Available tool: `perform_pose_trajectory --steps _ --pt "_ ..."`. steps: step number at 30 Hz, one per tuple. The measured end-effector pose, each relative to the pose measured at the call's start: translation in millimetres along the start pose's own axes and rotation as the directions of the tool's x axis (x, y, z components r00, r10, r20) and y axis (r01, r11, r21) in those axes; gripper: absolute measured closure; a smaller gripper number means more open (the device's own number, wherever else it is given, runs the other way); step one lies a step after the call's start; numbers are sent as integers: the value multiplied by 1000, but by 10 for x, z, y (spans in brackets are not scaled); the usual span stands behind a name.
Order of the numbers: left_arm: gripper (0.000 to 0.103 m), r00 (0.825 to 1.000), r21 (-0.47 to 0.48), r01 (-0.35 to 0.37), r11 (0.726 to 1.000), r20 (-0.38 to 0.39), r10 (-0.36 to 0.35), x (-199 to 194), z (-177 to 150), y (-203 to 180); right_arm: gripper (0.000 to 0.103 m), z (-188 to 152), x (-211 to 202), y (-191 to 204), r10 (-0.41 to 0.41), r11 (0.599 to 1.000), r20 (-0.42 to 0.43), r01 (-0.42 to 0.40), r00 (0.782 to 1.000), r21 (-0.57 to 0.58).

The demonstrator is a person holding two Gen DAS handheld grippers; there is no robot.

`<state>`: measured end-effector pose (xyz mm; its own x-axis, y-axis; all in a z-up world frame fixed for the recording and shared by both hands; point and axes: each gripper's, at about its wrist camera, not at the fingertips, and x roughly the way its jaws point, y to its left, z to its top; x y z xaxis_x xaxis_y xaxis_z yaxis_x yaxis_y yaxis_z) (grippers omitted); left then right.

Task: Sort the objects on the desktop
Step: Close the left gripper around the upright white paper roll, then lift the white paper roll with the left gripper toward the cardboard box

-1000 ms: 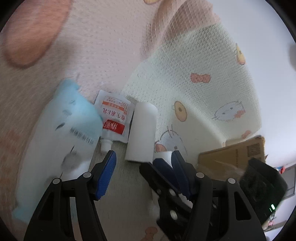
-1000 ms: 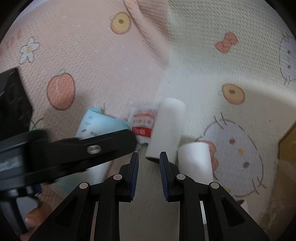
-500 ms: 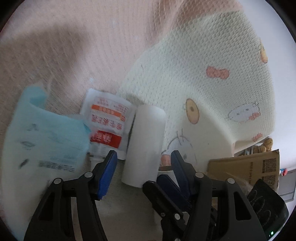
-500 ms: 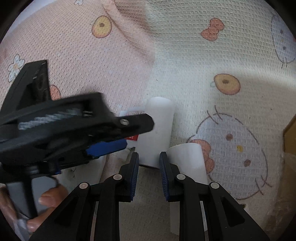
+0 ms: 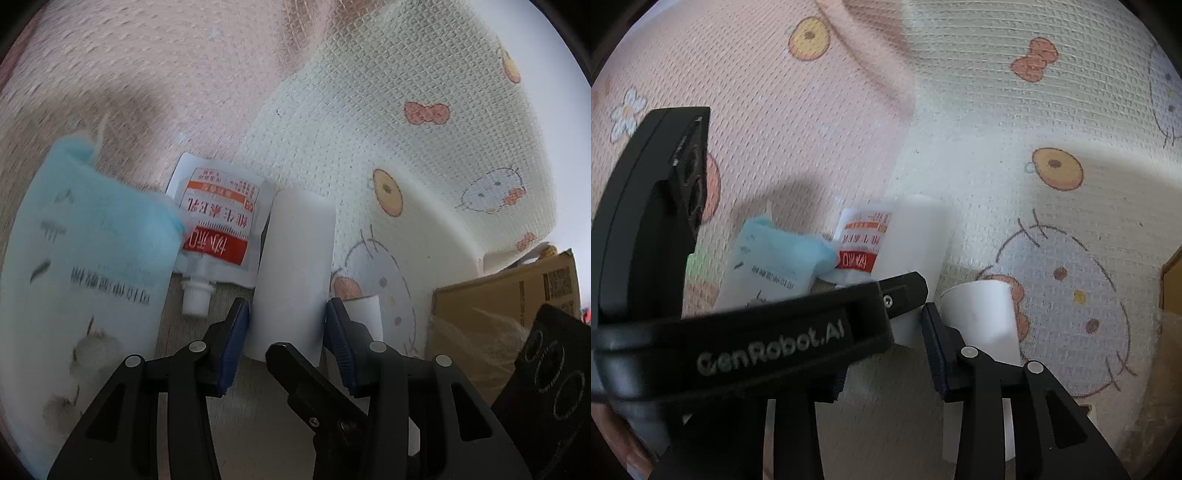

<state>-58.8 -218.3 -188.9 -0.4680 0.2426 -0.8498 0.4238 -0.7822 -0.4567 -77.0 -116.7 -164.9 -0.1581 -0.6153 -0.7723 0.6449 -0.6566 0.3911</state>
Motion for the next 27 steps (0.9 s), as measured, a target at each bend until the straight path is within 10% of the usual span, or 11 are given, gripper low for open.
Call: perform_pose_trajectory --steps 18,27 --pt "57 992 38 -89 995 94 85 -372 -653 -162 55 -505 -222 196 79 981 -135 -101 988 -165" --pt "57 970 111 -154 982 204 130 -732 -709 -457 54 -468 -525 287 133 964 -68 -145 989 -224"
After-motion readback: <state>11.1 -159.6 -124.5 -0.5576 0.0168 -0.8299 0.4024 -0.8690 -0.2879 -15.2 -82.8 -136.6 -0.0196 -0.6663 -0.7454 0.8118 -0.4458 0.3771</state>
